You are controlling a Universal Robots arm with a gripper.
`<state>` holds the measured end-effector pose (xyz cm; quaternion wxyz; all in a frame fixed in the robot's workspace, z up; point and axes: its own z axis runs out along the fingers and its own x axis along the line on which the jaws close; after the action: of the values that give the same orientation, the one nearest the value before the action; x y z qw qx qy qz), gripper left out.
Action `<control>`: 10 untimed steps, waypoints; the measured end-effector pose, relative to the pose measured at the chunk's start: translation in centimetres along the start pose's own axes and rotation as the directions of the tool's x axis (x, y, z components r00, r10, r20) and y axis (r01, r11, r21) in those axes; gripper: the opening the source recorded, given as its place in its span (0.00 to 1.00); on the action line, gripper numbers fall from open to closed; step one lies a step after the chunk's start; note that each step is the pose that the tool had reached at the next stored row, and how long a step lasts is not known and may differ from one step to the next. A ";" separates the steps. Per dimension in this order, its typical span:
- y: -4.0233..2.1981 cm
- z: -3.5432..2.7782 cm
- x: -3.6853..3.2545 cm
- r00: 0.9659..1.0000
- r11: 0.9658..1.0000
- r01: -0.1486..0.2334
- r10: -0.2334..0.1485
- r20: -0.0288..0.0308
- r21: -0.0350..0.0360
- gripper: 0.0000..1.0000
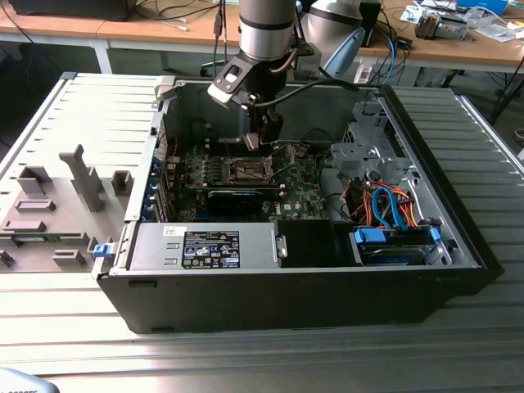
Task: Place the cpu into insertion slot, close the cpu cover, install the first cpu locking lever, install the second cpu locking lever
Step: 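Place the cpu into insertion slot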
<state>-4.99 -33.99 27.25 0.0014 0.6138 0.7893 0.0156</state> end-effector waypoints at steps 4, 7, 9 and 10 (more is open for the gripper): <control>0.00 0.01 0.00 1.000 1.000 -0.009 0.009 0.000 0.000 0.55; 0.00 0.02 0.00 1.000 1.000 -0.018 0.018 0.001 0.000 0.55; 0.00 0.02 0.00 1.000 1.000 -0.021 0.021 0.001 0.000 0.55; 0.00 0.02 0.00 1.000 1.000 -0.025 0.025 0.001 0.000 0.55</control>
<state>-4.99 -33.99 27.23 0.0016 0.6235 0.7817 0.0155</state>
